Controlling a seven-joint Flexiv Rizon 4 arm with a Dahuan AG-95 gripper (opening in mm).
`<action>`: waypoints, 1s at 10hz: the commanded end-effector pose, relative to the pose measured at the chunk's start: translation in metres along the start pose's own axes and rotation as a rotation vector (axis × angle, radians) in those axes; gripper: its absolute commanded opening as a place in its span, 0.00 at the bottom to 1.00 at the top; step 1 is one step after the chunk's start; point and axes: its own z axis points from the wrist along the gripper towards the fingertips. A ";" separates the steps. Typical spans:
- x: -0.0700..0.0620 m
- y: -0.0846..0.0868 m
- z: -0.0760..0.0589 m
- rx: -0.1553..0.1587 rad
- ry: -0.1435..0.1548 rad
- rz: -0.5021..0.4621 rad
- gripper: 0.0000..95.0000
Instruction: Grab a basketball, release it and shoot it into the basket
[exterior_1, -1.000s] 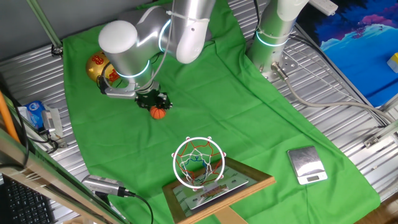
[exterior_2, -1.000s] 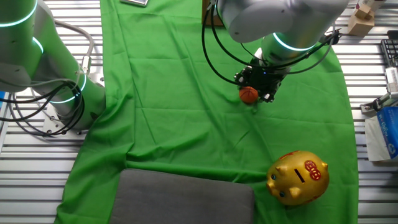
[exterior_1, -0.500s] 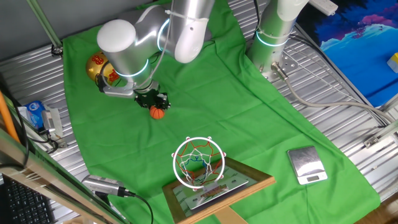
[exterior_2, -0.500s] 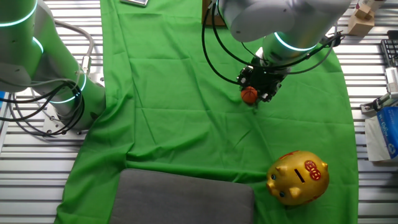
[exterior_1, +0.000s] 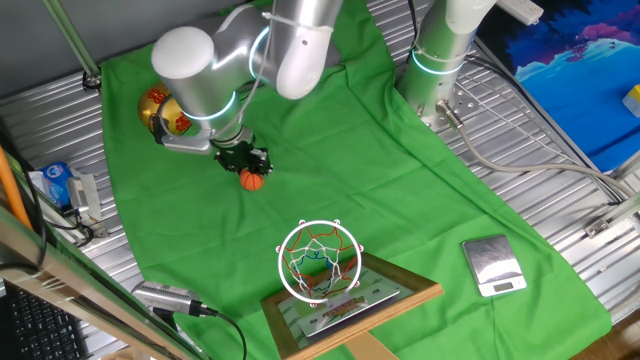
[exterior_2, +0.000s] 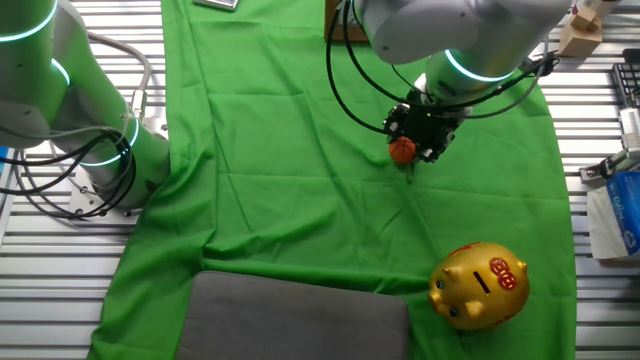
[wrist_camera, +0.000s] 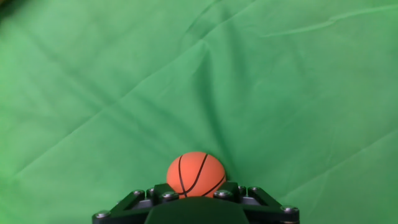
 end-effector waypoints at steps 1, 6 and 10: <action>0.001 0.001 -0.011 -0.006 0.001 -0.001 0.00; 0.003 0.006 -0.042 -0.023 0.024 0.012 0.00; 0.003 0.011 -0.059 -0.023 0.029 0.019 0.00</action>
